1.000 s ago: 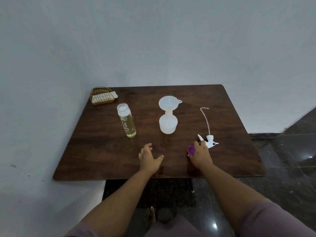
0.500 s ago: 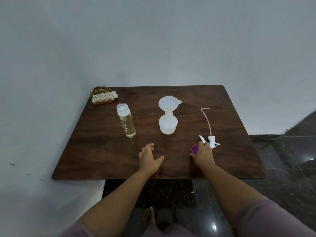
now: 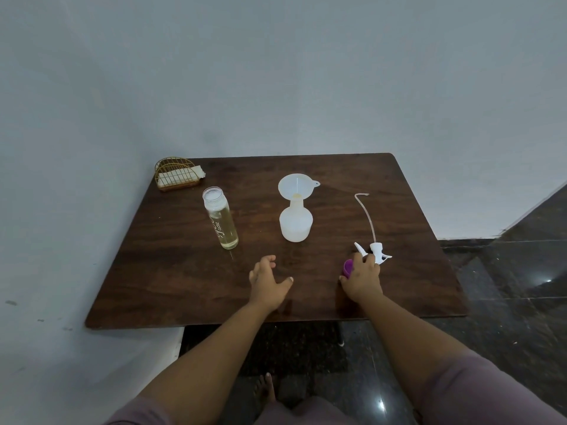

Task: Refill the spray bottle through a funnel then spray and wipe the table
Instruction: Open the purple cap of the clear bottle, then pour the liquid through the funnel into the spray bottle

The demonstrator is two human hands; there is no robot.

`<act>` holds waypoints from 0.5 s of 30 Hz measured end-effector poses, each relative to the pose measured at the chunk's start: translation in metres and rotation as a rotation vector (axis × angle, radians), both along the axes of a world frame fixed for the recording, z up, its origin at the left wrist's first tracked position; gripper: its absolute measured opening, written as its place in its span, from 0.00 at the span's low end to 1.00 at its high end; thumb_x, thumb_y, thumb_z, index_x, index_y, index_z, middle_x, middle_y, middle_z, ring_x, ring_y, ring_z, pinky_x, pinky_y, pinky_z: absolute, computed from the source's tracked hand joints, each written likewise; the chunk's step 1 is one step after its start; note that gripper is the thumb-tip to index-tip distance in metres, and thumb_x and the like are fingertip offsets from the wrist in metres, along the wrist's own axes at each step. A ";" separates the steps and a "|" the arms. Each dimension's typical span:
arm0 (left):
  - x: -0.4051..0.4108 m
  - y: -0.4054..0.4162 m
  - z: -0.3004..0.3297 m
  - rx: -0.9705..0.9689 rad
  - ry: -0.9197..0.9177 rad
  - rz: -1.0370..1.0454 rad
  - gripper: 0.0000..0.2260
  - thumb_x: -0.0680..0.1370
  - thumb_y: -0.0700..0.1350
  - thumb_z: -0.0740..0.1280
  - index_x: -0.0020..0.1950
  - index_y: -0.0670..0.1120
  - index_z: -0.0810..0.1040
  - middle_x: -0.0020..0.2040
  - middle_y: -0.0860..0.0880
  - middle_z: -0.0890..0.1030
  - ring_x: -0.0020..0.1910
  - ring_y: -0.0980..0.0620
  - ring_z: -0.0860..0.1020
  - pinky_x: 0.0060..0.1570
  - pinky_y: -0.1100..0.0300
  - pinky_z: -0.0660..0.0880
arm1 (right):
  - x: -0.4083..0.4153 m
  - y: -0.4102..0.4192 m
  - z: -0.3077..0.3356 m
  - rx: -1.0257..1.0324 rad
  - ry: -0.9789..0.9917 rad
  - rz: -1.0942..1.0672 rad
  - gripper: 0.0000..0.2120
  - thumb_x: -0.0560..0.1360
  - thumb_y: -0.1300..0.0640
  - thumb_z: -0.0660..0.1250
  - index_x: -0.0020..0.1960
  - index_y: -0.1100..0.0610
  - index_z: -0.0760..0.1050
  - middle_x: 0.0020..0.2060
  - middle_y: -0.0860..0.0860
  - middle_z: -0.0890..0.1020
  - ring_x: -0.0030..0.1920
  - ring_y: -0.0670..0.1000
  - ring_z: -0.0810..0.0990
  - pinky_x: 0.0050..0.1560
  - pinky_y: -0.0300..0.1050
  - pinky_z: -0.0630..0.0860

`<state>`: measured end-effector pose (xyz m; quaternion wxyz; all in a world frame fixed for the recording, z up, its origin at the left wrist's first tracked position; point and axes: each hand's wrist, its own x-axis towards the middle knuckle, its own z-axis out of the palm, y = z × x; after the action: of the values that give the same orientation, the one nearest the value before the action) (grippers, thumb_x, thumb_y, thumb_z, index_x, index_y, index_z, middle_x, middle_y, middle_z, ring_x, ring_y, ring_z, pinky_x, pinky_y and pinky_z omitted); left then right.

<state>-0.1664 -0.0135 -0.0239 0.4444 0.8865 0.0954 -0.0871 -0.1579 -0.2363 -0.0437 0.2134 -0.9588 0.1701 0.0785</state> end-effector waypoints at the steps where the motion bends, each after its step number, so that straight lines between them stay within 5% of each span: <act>1: 0.000 0.000 0.000 0.000 -0.002 0.002 0.29 0.73 0.47 0.73 0.71 0.47 0.66 0.65 0.48 0.72 0.67 0.47 0.65 0.63 0.59 0.60 | -0.002 0.001 0.001 -0.067 -0.025 0.022 0.27 0.72 0.53 0.69 0.67 0.57 0.64 0.65 0.58 0.63 0.63 0.60 0.65 0.59 0.53 0.70; 6: -0.006 0.001 0.003 -0.006 -0.013 0.017 0.29 0.73 0.47 0.73 0.70 0.47 0.66 0.64 0.48 0.72 0.67 0.46 0.66 0.67 0.56 0.61 | -0.009 0.014 0.011 -0.293 -0.117 0.181 0.24 0.72 0.53 0.66 0.67 0.53 0.65 0.68 0.55 0.64 0.67 0.59 0.63 0.63 0.55 0.65; 15: -0.008 0.044 0.033 -0.007 -0.093 0.110 0.29 0.72 0.47 0.74 0.70 0.47 0.65 0.64 0.48 0.72 0.67 0.47 0.65 0.64 0.55 0.65 | 0.001 0.074 0.055 -0.107 -0.287 0.288 0.23 0.73 0.53 0.67 0.66 0.52 0.66 0.66 0.54 0.67 0.66 0.56 0.66 0.62 0.54 0.68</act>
<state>-0.1743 0.0302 0.0088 0.4557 0.8813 0.1230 -0.0217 -0.1572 -0.1627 0.0109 0.1710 -0.9845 0.0031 -0.0385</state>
